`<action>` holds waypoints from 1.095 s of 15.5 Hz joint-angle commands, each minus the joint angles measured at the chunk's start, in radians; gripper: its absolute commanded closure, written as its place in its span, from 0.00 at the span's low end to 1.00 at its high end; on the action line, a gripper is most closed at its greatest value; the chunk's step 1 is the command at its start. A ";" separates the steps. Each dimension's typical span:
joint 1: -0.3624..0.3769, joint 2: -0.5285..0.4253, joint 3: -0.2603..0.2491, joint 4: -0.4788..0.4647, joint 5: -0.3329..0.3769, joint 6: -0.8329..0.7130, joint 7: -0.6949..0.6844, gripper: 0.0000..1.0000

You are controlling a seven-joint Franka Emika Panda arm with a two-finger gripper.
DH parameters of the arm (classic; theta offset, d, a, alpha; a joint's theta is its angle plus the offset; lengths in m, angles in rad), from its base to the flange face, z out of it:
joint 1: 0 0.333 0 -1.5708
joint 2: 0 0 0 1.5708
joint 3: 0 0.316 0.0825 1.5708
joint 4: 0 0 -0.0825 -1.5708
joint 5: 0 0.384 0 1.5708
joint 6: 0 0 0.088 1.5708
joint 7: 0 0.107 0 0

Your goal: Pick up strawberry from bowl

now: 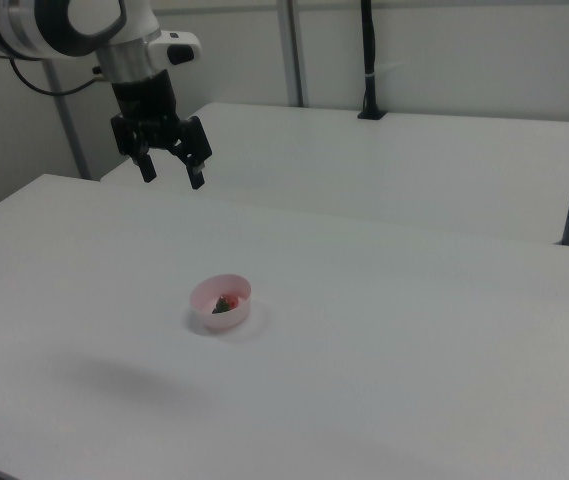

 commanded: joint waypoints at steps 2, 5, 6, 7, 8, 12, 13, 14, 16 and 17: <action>0.003 -0.016 0.002 -0.036 0.017 0.023 -0.014 0.00; 0.003 -0.015 0.002 -0.037 0.014 0.023 -0.016 0.00; 0.003 -0.015 0.002 -0.037 0.012 0.025 -0.016 0.00; 0.003 -0.015 0.002 -0.037 0.012 0.025 -0.016 0.00; 0.002 -0.015 0.002 -0.036 0.012 0.025 -0.016 0.00; -0.002 -0.007 0.001 -0.040 -0.003 0.025 -0.049 0.00; -0.005 0.002 0.000 -0.048 -0.003 0.025 -0.104 0.00; -0.009 0.017 0.000 -0.050 -0.003 0.026 -0.184 0.00; -0.011 0.051 0.000 -0.045 -0.006 0.038 -0.270 0.00; -0.009 0.071 0.000 -0.046 -0.009 0.072 -0.266 0.00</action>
